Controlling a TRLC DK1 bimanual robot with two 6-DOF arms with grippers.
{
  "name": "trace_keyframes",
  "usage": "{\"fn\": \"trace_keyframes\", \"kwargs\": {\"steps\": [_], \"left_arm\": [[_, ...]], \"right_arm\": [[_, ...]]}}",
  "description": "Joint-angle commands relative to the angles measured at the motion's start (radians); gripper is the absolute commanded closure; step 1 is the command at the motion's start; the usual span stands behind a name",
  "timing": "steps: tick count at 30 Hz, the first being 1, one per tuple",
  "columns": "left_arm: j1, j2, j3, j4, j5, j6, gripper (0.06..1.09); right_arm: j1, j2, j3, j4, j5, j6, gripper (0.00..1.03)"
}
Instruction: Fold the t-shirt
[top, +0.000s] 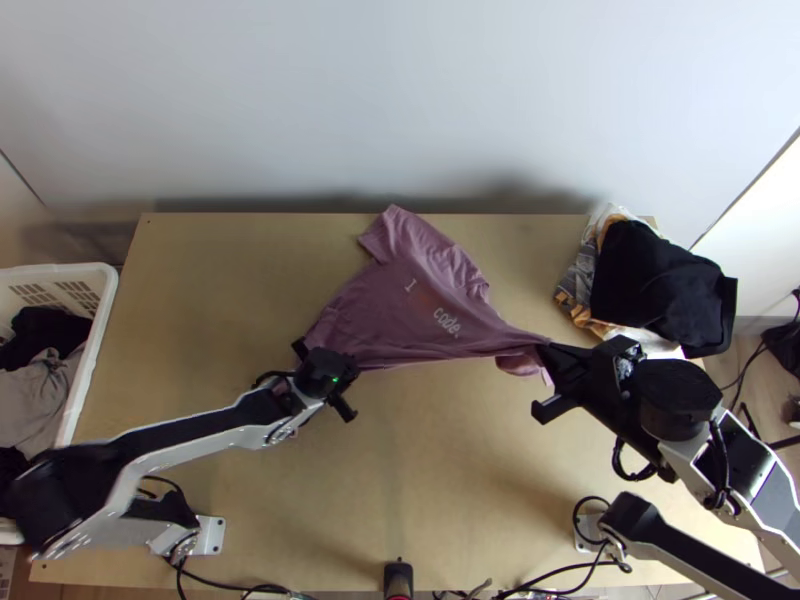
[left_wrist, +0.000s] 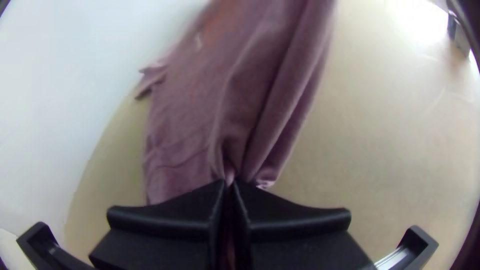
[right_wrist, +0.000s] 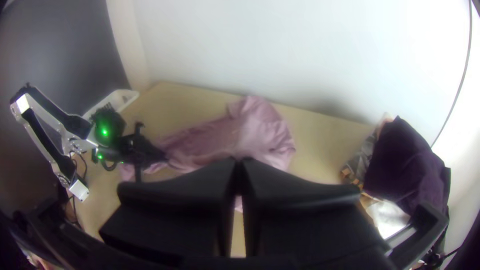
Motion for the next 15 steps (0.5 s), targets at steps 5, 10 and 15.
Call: {"fn": "trace_keyframes", "kwargs": {"steps": [5, 10, 15], "left_arm": [[0.065, -0.374, 0.296, -0.239, -0.005, 0.017, 1.05], [0.100, -0.411, 0.503, -0.324, -0.005, 0.042, 1.05], [0.133, -0.460, 0.550, -0.347, -0.005, 0.084, 1.05]], "right_arm": [[-0.002, -0.016, -0.030, 0.018, 0.003, -0.017, 1.00], [-0.004, 0.007, -0.012, 0.056, 0.009, -0.040, 1.00], [-0.051, 0.027, 0.054, 0.094, 0.020, -0.068, 1.00]]}}
